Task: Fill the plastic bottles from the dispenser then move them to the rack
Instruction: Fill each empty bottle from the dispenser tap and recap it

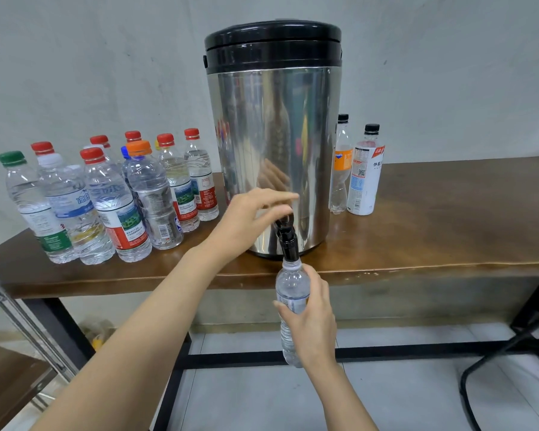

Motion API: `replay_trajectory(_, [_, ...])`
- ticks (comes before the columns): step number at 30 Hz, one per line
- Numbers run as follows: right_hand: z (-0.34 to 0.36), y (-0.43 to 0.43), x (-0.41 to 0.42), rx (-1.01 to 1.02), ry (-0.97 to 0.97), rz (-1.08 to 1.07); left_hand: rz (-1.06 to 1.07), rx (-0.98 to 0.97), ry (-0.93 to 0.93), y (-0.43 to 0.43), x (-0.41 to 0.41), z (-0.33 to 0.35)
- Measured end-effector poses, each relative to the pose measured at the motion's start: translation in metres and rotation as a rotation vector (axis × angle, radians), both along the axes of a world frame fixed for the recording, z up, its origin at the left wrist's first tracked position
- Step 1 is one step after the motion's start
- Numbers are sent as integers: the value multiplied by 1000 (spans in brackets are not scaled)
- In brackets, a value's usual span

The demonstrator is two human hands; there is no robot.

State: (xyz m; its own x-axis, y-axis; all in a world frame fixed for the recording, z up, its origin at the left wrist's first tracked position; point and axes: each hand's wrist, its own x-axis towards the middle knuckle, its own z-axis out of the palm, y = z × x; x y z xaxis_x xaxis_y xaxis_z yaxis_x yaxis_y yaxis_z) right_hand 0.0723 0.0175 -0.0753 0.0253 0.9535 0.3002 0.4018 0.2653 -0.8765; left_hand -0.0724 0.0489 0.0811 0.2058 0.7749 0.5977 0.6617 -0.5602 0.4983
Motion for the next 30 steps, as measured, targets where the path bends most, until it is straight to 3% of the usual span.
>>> replay_trajectory(3, [1, 0, 0, 0, -13, -6, 208, 42, -271, 0, -18, -6])
replay_trajectory(5, [1, 0, 1, -1, -19, -8, 425, 7, -282, 4, -40, -20])
replay_trajectory(8, [0, -1, 1, -4, -28, -8, 618, -217, -209, 11, -74, -53])
replay_trajectory(11, [-1, -4, 1, -13, -37, -3, 624, -492, -40, 15, -88, -85])
replay_trajectory(13, [-2, -6, 1, -21, -34, 7, 606, -547, 94, 17, -88, -96])
replay_trajectory(17, [-4, -10, 1, -39, -24, 26, 611, -496, 227, 18, -78, -99])
replay_trajectory(22, [-4, -17, -4, -25, -16, 55, 580, -414, 245, 12, -77, -101])
replay_trajectory(25, [-4, -22, -11, -13, -9, 83, 602, -338, 53, 3, -79, -100])
replay_trajectory(30, [24, -26, -31, 52, 42, 191, 627, -246, -599, -21, -87, -70])
